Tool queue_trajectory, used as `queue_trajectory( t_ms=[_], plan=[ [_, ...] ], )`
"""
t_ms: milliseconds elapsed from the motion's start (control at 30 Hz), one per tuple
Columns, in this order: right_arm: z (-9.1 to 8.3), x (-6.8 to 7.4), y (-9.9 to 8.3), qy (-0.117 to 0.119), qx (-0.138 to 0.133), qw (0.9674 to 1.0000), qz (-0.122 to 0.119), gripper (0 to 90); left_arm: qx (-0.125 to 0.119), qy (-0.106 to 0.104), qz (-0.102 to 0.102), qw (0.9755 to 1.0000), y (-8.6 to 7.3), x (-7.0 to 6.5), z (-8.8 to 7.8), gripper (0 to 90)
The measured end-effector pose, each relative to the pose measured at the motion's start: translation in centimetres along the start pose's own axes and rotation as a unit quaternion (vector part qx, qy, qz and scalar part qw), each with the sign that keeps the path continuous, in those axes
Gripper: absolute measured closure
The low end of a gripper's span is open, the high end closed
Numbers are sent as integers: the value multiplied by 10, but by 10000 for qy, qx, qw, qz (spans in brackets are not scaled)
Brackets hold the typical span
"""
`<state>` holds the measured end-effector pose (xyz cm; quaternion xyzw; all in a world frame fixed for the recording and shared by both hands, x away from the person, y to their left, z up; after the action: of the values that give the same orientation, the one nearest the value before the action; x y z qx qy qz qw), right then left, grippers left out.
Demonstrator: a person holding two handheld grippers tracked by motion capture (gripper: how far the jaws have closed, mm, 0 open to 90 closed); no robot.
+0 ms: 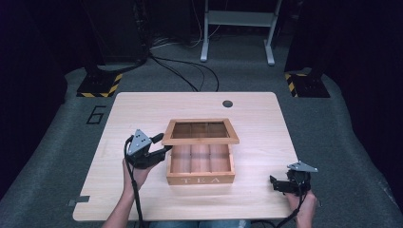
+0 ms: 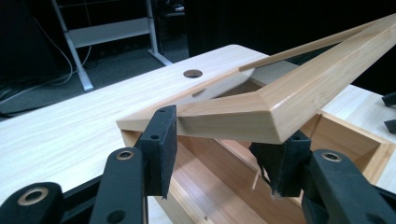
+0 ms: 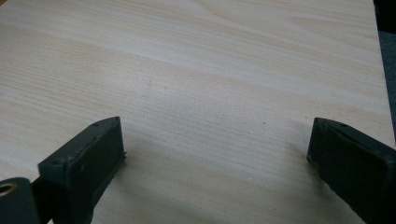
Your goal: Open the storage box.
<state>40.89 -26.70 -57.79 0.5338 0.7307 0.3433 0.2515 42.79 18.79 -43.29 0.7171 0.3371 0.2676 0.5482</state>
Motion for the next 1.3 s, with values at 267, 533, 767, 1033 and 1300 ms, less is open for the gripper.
queue_trajectory(
  t_ms=[267, 533, 767, 1033, 1300],
  plan=[
    [0, 0, 0, 3, -3, 10000, -8, 36, 43, -47, -70, 10000, -16, -5, -2, 485],
    [0, 0, 0, 17, -13, 10000, -38, 38, 129, -137, -180, 9997, -39, -10, -3, 472],
    [0, 0, 0, 16, -12, 10000, -43, 37, 284, -263, -383, 9985, -59, -14, -2, 441],
    [0, 0, 0, 17, -11, 10000, -43, 38, 549, -434, -436, 9966, -79, -20, -2, 418],
    [0, 0, 0, 11, -13, 10000, -47, 38, 738, -602, -468, 9944, -86, -24, -6, 339]
  ],
)
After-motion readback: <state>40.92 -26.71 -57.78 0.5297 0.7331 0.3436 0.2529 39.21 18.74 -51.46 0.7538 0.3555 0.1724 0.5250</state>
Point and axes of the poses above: each handheld gripper's, and its own axes: z roughly forward along the jaws, y roughly out of its top, x roughly to its left, the point moved 7 cm from there along z, roughly forward along the jaws, and after that the axes turned 4 degrees about -x, right-handed, at the moved point
